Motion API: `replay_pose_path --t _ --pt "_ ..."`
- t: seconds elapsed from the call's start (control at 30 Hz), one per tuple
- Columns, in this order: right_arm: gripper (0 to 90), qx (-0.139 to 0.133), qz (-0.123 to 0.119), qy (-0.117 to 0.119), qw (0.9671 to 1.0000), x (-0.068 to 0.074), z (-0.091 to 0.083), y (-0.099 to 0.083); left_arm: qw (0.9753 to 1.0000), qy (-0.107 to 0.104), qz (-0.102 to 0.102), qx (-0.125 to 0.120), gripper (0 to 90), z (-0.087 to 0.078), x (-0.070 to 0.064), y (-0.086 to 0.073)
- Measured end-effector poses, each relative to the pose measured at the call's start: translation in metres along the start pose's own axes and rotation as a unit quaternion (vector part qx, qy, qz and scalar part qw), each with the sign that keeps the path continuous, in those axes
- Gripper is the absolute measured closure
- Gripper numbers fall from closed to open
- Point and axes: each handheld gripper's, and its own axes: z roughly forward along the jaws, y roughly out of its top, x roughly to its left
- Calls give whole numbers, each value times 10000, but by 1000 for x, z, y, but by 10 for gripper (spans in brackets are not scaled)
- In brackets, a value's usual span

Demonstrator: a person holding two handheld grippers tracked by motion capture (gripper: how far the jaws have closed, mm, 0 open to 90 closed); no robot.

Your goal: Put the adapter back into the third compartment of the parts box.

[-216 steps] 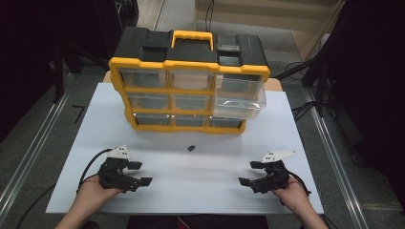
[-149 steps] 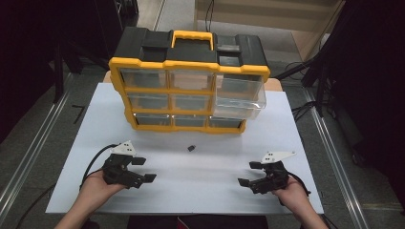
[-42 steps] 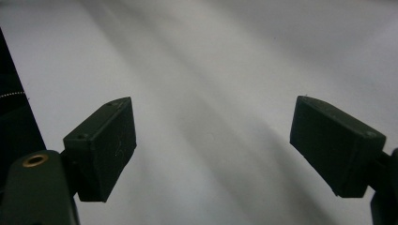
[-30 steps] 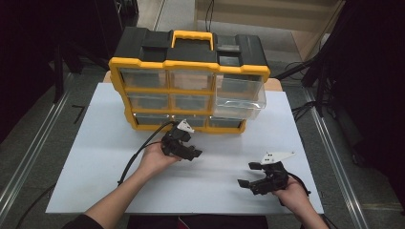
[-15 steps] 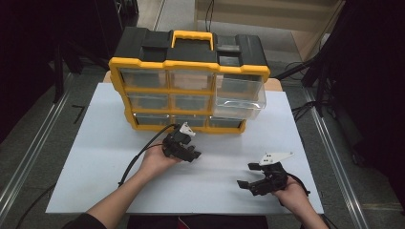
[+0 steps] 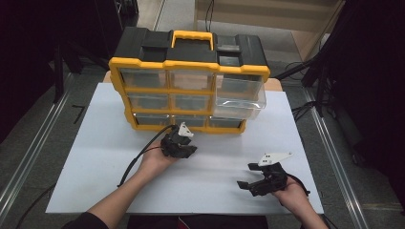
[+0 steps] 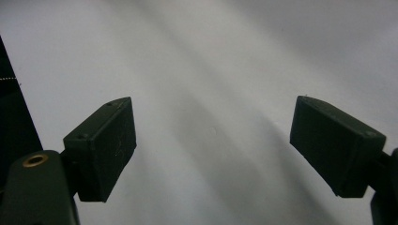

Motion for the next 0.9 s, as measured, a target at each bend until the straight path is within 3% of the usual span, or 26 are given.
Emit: replay_pose_path --t 0.2,0.33,0.4,0.5,0.6,0.77,0.9 --pt "131 80 -84 -38 9999 1 1 0 9999 -111 -75 64 765 -2 4 0" --pt "131 72 -93 -29 9999 1 1 0 9992 -345 -178 59 775 -2 11 0" --pt "131 60 -89 -24 9999 1 1 0 9989 -398 -238 58 775 -2 12 0" --pt "130 35 -61 -12 10000 1 0 0 9988 -439 -166 122 775 -4 13 1" --pt "131 13 -78 3 10000 1 0 0 9977 -590 -277 179 775 -5 13 1" --pt "130 10 -73 3 10000 1 0 0 9968 -763 -87 219 775 -12 12 3" --pt "131 1 -61 11 10000 1 0 0 9952 -950 -78 229 775 -17 9 6"
